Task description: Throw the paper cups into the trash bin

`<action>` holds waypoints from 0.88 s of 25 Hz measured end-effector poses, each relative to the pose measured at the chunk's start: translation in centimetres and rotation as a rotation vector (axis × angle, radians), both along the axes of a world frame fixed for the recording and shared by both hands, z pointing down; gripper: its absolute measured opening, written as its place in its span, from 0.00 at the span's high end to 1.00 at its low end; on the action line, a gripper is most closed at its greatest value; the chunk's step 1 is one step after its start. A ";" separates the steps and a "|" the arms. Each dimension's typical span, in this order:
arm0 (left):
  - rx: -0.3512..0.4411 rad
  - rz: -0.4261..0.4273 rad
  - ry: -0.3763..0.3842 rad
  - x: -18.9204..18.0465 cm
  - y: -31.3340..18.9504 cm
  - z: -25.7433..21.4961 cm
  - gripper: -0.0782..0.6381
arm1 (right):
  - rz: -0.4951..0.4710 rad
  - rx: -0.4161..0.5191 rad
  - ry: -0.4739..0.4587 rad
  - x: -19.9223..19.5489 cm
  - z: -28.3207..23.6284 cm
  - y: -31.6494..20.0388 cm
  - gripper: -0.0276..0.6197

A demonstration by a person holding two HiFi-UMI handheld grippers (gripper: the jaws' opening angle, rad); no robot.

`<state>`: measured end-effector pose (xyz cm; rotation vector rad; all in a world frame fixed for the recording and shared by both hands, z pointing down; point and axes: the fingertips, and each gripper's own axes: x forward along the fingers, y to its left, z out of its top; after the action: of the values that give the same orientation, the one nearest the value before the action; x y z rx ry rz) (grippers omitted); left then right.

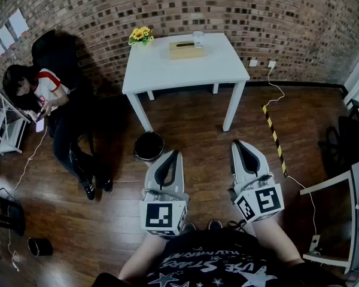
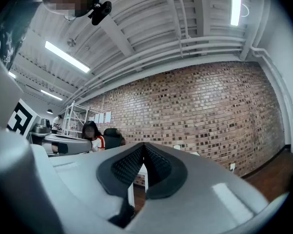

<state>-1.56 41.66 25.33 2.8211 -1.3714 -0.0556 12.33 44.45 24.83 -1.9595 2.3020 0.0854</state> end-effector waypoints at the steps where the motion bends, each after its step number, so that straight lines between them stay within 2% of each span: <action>1: -0.002 -0.007 -0.001 -0.4 -0.4 0.0 0.88 | 0.007 0.000 -0.005 0.1 0.0 -0.2 0.95; 11: 0.002 -0.027 -0.030 -5.0 -5.6 0.1 0.88 | 0.142 -0.041 -0.025 1.5 0.4 -2.9 0.95; 17: -0.032 -0.041 -0.042 -5.3 -8.1 1.3 0.88 | 0.178 -0.081 -0.031 3.0 2.1 -5.0 0.95; 22: -0.017 -0.067 -0.055 -4.2 -11.1 2.1 0.88 | 0.164 -0.046 -0.050 4.8 2.9 -9.2 0.95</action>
<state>-5.74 30.58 27.40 2.7823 -1.4701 0.0334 17.11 35.20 27.72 -2.1445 2.1286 -0.0022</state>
